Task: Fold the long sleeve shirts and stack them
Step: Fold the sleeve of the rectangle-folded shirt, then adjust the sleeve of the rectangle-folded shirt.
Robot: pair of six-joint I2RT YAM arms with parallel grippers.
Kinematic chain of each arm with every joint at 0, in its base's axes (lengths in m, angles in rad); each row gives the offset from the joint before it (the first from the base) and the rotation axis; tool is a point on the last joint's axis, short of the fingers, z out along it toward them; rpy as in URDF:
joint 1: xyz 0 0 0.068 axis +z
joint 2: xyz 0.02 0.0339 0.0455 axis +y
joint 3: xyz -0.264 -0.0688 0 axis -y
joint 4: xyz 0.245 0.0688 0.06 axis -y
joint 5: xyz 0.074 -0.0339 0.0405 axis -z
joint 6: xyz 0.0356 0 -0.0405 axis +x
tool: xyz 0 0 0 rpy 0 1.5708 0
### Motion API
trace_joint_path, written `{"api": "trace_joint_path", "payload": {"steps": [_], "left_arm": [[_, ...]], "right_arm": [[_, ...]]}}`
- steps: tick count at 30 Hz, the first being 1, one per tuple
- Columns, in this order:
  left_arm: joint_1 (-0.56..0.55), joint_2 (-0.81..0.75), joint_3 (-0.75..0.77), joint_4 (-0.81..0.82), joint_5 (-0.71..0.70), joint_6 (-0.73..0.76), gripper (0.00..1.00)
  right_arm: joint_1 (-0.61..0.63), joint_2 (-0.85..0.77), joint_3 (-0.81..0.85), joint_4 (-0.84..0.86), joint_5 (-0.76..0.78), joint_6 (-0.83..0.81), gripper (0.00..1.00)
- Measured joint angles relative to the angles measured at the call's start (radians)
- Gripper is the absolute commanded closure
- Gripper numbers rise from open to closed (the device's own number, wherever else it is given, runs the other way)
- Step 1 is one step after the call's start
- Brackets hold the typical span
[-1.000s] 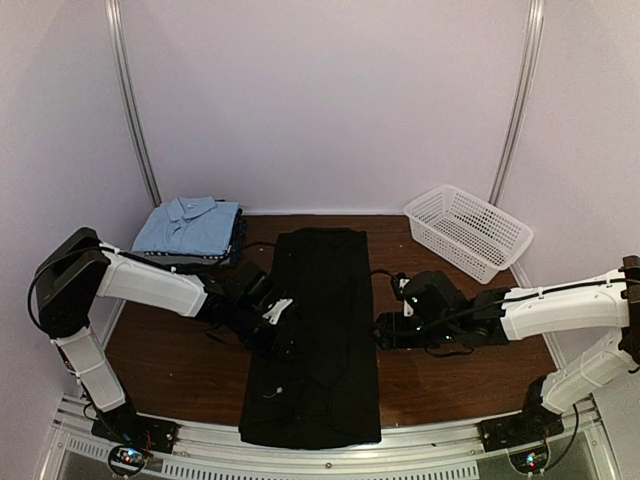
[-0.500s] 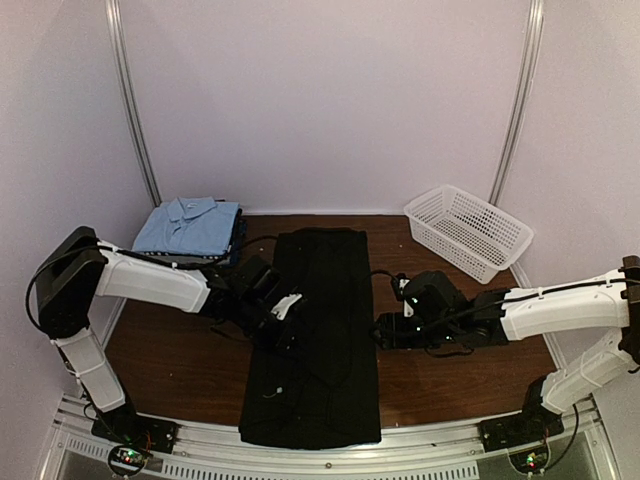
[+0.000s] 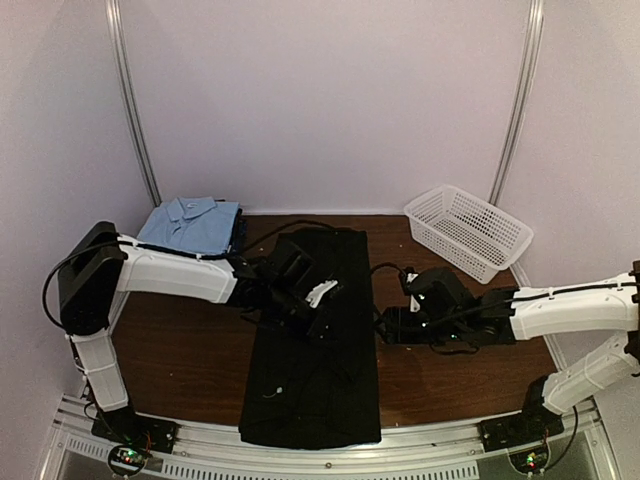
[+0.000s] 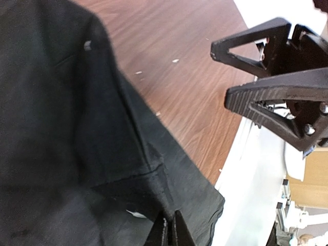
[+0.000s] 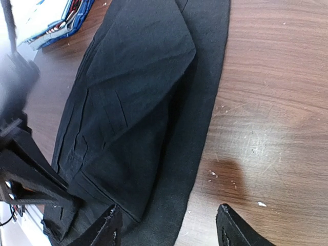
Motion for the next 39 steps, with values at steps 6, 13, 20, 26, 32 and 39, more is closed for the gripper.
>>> {"api": "trace_joint_path", "payload": {"steps": [6, 13, 20, 26, 32, 39], "left_arm": [[-0.042, 0.119, 0.101, 0.0, 0.037, 0.018, 0.77], [-0.077, 0.182, 0.174, 0.002, 0.065, 0.021, 0.49], [-0.079, 0.18, 0.177, 0.039, 0.07, -0.001, 0.41], [-0.069, 0.119, 0.1, 0.075, 0.006, -0.042, 0.43], [0.0, 0.025, 0.008, 0.093, -0.07, -0.088, 0.43], [0.087, -0.02, -0.073, 0.106, -0.122, -0.126, 0.43]], "right_arm": [[0.0, -0.059, -0.011, -0.032, 0.054, 0.018, 0.36], [0.0, -0.088, -0.019, -0.072, 0.091, 0.028, 0.36], [0.0, -0.087, -0.024, -0.084, 0.091, 0.033, 0.33], [0.015, -0.063, -0.018, -0.106, 0.091, -0.012, 0.33], [0.143, 0.109, 0.079, -0.187, 0.114, -0.076, 0.36], [0.262, 0.249, 0.193, -0.24, 0.136, -0.109, 0.41]]}}
